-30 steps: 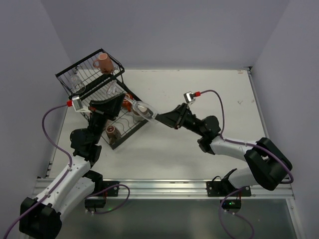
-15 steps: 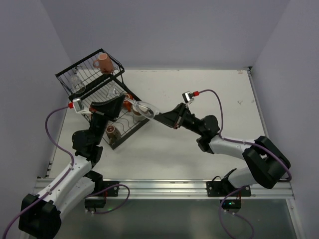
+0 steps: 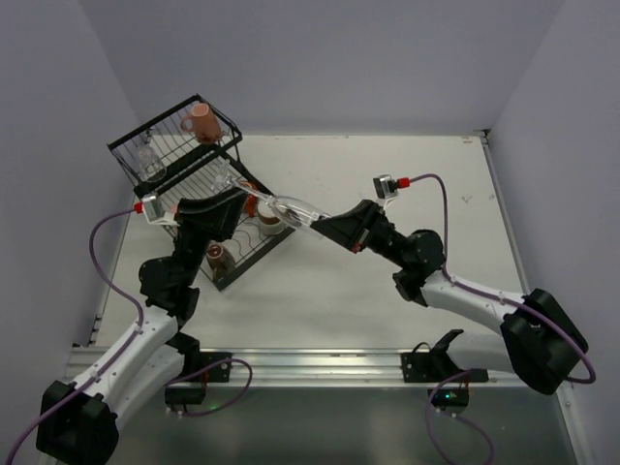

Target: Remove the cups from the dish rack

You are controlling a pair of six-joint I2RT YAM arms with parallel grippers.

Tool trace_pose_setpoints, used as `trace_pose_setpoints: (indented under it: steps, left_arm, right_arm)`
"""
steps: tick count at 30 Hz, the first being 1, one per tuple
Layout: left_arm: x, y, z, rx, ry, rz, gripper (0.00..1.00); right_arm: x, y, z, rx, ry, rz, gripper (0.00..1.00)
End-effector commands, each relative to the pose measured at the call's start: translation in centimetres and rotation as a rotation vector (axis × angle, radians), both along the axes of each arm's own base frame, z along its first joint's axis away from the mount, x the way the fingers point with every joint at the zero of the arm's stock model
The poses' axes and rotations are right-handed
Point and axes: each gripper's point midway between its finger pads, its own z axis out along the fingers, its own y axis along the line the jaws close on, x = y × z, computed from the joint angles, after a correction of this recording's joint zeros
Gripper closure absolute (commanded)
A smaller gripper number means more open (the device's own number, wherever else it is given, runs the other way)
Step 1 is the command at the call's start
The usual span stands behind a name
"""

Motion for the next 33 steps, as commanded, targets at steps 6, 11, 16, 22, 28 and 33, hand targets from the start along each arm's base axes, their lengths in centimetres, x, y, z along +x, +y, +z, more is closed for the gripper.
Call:
trace_pose_setpoints:
  steps: [6,11,16,22,28,33]
  left_arm:
    - [-2.1,-0.8,1.9,0.011,-0.086,-0.070,0.00]
    - [-3.5,-1.5,1.5,0.051,-0.113,-0.126,0.00]
    - [-4.8,-1.5,-0.9,0.145,-0.085,-0.122,0.00]
    - [-4.7,-0.4,-2.6,0.302,-0.029,-0.005,0.00]
    - [-4.2,-0.3,-2.9,0.486,0.013,0.036,0.00]
    - [-4.1,0.2,-3.9,0.614,0.037,0.064,0.00]
  right_arm:
    - [-3.6,-4.4,9.5,0.257,-0.292,-0.087,1.00]
    - [-3.9,-4.7,10.8,0.277,-0.302,-0.088,1.00]
    - [-3.1,-4.8,10.2,0.235,-0.289,-0.130,1.00]
    - [-1.0,-4.8,8.0,0.122,-0.246,-0.218,1.00]
    - [2.2,-4.7,5.2,-0.099,-0.184,-0.328,1.00]
    - [6.0,-6.7,1.2,-0.496,-0.108,-0.524,1.00]
